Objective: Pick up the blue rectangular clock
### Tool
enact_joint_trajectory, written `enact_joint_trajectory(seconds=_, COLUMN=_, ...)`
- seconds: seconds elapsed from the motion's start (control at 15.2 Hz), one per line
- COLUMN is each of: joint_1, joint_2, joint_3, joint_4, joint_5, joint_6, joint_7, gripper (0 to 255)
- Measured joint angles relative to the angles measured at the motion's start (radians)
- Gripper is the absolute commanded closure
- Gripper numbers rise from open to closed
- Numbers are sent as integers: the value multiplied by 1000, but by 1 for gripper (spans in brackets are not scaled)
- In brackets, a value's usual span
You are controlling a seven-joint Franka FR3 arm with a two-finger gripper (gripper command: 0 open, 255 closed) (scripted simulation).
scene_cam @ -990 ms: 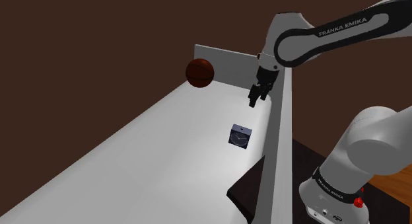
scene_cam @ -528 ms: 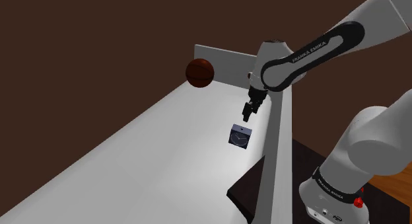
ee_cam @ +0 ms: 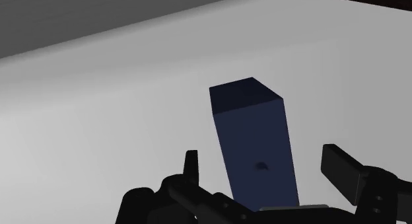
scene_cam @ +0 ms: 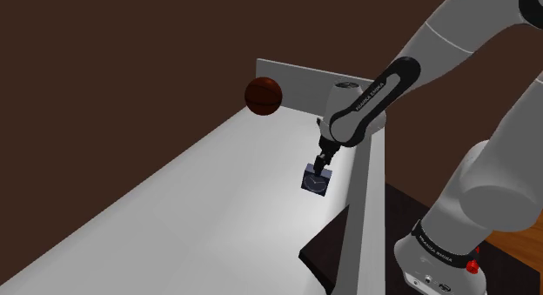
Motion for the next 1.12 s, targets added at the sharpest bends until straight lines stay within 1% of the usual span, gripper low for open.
enact_joint_trajectory(seconds=0.4, joint_1=3, joint_2=112, joint_3=8, joint_4=4, joint_5=51, joint_6=107, joint_7=-40, gripper=0)
enact_joint_trajectory(seconds=0.46, joint_1=3, joint_2=123, joint_3=10, joint_4=6, joint_5=56, joint_6=115, joint_7=-43, gripper=255)
enact_joint_trajectory(seconds=1.12, joint_1=3, joint_2=131, joint_3=12, joint_4=8, joint_5=61, joint_6=122, joint_7=-45, gripper=255)
